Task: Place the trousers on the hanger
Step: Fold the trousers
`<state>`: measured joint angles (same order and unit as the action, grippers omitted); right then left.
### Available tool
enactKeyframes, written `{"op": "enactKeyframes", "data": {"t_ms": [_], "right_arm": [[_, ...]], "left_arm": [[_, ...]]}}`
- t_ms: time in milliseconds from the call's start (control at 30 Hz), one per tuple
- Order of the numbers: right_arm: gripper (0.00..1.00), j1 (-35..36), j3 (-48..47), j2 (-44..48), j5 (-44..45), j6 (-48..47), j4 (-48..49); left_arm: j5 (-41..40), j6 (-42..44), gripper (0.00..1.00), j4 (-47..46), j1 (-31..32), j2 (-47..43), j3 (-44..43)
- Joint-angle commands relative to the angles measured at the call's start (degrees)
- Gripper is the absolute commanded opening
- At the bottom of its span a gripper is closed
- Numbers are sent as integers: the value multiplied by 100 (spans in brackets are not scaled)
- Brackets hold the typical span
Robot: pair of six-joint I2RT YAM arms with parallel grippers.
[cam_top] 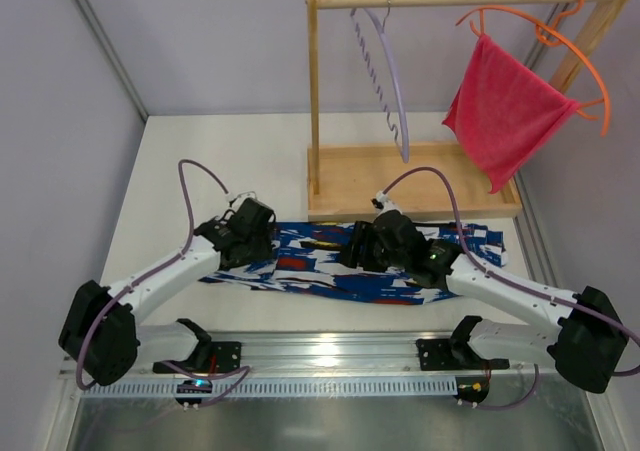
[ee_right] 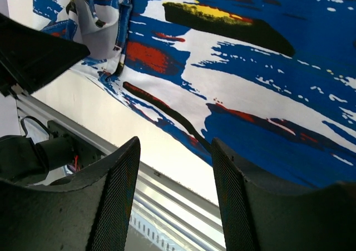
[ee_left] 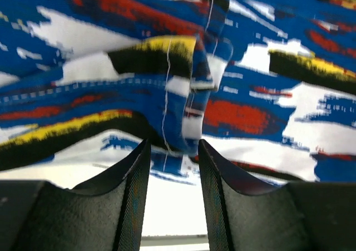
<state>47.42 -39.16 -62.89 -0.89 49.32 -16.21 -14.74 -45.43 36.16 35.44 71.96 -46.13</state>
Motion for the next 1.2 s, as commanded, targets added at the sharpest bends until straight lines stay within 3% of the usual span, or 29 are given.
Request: {"op": "enactKeyframes", "data": {"t_ms": [0,67,133,200,300,367,567,600,867,1167], "right_arm": [[57,75,-347,-161,273,52,399],[57,101,-461,-293,273,-1,399],[56,110,-593,-381,317,-63,425],[53,145,-750,-617,291,-98,539],[49,241,-1153,-1169,212,-168,706],[48,346,-1409,-1513,168,-335,846],[52,751,-2640,-2868,-349,-1091,1076],[52,804,-2789,-2999,-412,-1117,1232],[52,989,-3318,-3922,-140,-1056,1505],[50,1164,-3792,-4609,-96,-1056,1665]], "left_arm": [[507,-378,40,189,7,-489,288],[543,-449,42,347,15,-918,359],[412,-414,51,593,7,-1210,281],[166,-248,53,874,-11,-1473,-132],[-318,120,57,1024,-282,-1170,-833],[-240,376,56,1025,-931,-756,-1134],[1138,781,51,717,-2732,607,-1557],[1697,790,49,638,-2883,739,-1531],[1808,895,46,427,-3122,1583,-1557],[1791,896,45,286,-3280,1891,-1302]]}}
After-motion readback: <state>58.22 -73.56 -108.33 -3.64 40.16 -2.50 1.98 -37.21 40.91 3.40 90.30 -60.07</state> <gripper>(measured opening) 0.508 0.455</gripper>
